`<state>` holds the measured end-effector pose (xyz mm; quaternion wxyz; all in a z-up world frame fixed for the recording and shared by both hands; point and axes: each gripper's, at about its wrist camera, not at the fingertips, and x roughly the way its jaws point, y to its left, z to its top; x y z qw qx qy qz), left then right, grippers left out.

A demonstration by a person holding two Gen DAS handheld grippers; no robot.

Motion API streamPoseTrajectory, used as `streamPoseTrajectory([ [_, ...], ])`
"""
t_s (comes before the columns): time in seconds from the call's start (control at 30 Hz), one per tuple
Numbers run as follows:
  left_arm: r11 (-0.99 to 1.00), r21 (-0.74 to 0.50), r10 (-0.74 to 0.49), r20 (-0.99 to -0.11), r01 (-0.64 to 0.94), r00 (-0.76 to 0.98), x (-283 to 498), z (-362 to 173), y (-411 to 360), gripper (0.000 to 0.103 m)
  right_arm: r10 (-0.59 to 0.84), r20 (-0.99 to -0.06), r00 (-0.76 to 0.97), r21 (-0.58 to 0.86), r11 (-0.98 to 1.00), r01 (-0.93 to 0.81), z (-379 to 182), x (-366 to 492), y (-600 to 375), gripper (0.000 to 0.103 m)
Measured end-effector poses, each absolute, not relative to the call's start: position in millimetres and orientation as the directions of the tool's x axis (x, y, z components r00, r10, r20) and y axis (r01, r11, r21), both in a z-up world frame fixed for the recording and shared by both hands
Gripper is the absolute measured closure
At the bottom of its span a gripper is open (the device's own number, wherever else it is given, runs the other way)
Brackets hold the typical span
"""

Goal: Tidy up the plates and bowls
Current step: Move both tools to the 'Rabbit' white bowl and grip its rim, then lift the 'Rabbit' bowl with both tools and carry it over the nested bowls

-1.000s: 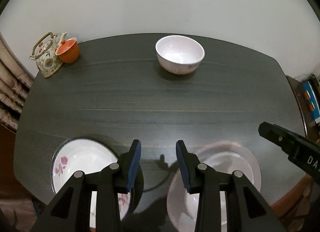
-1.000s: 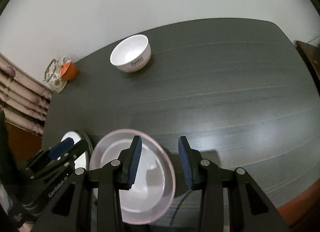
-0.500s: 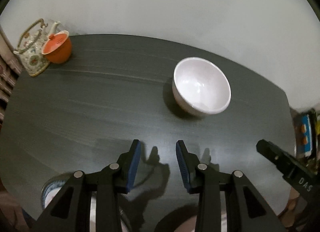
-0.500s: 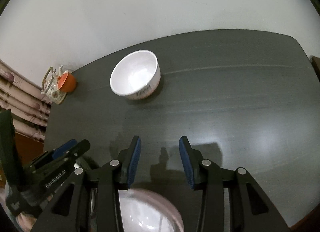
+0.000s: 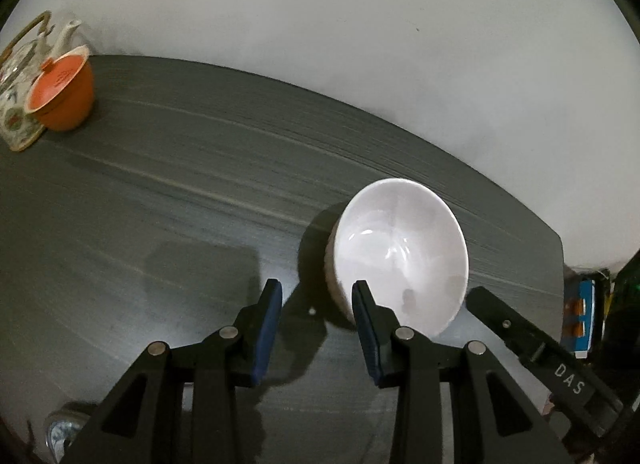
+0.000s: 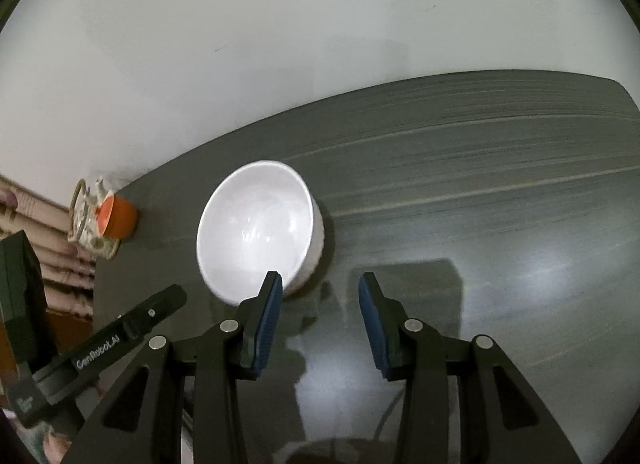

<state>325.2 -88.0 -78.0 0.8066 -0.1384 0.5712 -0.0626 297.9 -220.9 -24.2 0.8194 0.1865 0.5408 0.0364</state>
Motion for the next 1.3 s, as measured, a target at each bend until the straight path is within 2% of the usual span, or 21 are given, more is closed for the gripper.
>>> streamPoseTrajectory([
  [0.57, 0.963, -0.266, -0.246, -0.924, -0.034, 0.292, 355.9, -111.5, -97.2, 0.068, 0.274, -0.889, 0.367, 0.354, 0.92, 0.17, -66.4, 337.8, -214.7, 0.065],
  [0.6, 0.963, -0.268, -0.247, -0.925, -0.033, 0.288, 360.8, -113.3, -98.8, 0.076, 0.276, -0.888, 0.367, 0.355, 0.919, 0.168, -66.6, 338.1, -214.6, 0.066],
  [0.8, 0.95, -0.312, -0.293, -0.915, -0.024, 0.277, 373.1, -116.6, -97.2, 0.087, 0.291, -0.889, 0.353, 0.364, 0.918, 0.16, -73.1, 339.2, -212.3, 0.08],
  [0.93, 0.951, -0.308, -0.287, -0.919, -0.036, 0.271, 370.4, -114.2, -91.1, 0.087, 0.314, -0.882, 0.352, 0.387, 0.908, 0.158, -74.1, 337.9, -215.0, 0.087],
  [1.3, 0.957, -0.289, -0.271, -0.915, -0.016, 0.298, 351.5, -80.8, -89.8, 0.088, 0.306, -0.882, 0.359, 0.379, 0.913, 0.152, -60.8, 324.2, -205.9, 0.087],
])
